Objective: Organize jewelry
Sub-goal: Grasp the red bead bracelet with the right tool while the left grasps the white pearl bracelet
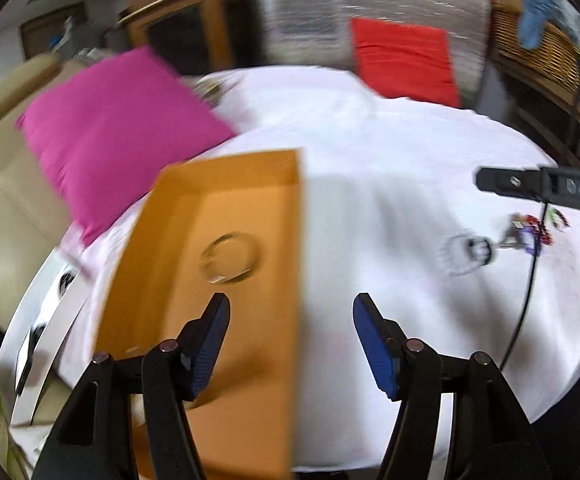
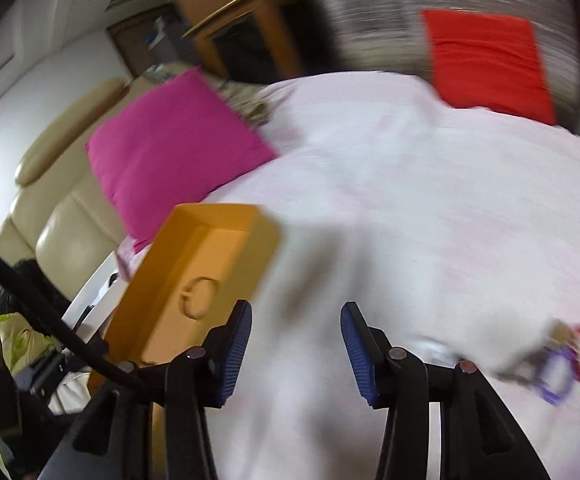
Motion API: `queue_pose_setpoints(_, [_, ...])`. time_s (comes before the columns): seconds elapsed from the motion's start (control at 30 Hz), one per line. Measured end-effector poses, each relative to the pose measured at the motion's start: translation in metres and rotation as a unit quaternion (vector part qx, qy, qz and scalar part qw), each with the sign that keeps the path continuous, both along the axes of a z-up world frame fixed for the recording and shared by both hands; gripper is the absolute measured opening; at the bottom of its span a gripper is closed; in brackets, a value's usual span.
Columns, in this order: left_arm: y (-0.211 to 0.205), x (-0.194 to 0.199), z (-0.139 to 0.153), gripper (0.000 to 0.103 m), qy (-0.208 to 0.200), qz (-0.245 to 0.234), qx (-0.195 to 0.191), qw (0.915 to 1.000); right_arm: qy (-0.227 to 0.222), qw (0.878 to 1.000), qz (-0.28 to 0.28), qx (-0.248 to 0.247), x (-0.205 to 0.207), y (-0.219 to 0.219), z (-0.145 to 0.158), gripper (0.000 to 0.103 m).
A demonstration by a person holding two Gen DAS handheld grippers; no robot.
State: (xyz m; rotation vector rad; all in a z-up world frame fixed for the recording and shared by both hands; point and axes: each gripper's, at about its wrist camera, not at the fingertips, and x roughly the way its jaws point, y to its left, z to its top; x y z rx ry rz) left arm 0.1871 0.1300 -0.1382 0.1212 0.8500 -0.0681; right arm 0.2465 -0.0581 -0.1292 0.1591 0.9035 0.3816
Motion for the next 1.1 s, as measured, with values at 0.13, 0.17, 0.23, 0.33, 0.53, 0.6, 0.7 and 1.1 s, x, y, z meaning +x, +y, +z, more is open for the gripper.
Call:
queue_pose_setpoints(0.13, [-0.054, 0.004, -0.001, 0.066, -0.006, -0.043, 0.002, 0.999, -0.009, 0.998, -0.063, 0.002, -0.028, -0.091, 0.002, 0.05])
queue_pose_setpoints(0.17, [-0.065, 0.006, -0.004, 0.066, -0.007, -0.051, 0.003, 0.9987, -0.006, 0.997, -0.075, 0.005, -0.034, -0.115, 0.004, 0.05])
queue_pose_setpoints(0.23, [-0.079, 0.009, -0.01, 0.066, -0.007, -0.066, -0.002, 0.9978, 0.003, 0.995, -0.101, 0.015, -0.043, -0.154, 0.0, 0.05])
queue_pose_setpoints(0.33, [-0.102, 0.019, -0.025, 0.066, 0.005, -0.088, -0.012, 0.9961, 0.013, 0.991, -0.13, 0.036, -0.053, -0.203, -0.008, 0.05])
queue_pose_setpoints(0.53, [-0.13, 0.033, -0.047, 0.066, 0.025, -0.117, -0.019, 0.9927, 0.053, 0.981, -0.172, 0.076, -0.049, -0.255, -0.036, 0.05])
queue_pose_setpoints(0.6, [-0.138, 0.037, -0.053, 0.066, 0.034, -0.128, -0.028, 0.9908, 0.08, 0.972, -0.193, 0.106, -0.047, -0.272, -0.049, 0.05])
queue_pose_setpoints(0.7, [-0.157, 0.041, -0.061, 0.066, 0.032, -0.144, -0.008, 0.989, 0.099, 0.964, -0.219, 0.115, -0.042, -0.29, -0.062, 0.049])
queue_pose_setpoints(1.1, [-0.153, 0.081, -0.086, 0.05, 0.097, -0.123, -0.043, 0.9867, 0.116, 0.968, -0.22, -0.014, 0.006, -0.262, -0.088, 0.026])
